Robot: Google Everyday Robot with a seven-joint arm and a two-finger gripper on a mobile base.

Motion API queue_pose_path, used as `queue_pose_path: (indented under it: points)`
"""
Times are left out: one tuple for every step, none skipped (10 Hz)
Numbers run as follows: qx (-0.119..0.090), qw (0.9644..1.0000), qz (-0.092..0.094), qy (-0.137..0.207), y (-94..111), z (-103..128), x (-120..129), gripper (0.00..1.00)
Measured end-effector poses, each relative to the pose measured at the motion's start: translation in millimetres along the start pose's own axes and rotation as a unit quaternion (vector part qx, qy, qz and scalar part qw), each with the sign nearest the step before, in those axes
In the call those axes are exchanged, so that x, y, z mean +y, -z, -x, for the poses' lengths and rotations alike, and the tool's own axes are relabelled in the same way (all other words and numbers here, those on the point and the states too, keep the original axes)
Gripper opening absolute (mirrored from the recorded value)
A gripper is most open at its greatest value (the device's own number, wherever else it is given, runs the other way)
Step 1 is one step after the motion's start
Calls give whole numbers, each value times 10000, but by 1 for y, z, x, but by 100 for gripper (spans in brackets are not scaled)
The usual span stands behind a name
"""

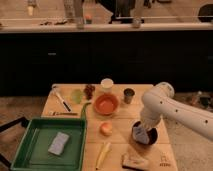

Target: Place towel in purple bowl

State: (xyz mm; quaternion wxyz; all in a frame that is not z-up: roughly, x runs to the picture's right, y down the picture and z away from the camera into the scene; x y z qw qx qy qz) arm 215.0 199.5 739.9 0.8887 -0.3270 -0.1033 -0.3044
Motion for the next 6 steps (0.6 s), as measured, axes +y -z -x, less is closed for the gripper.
queue_pose_path:
  points:
    - [0,10000,0,3,0,0,0,78]
    - [0,10000,-1,2,0,0,0,80]
    - [0,10000,-1,2,0,0,0,80]
    - [0,10000,-1,1,0,0,0,80]
    - [0,10000,-1,-1,0,0,0,80]
    - [0,10000,-1,-2,0,0,0,80]
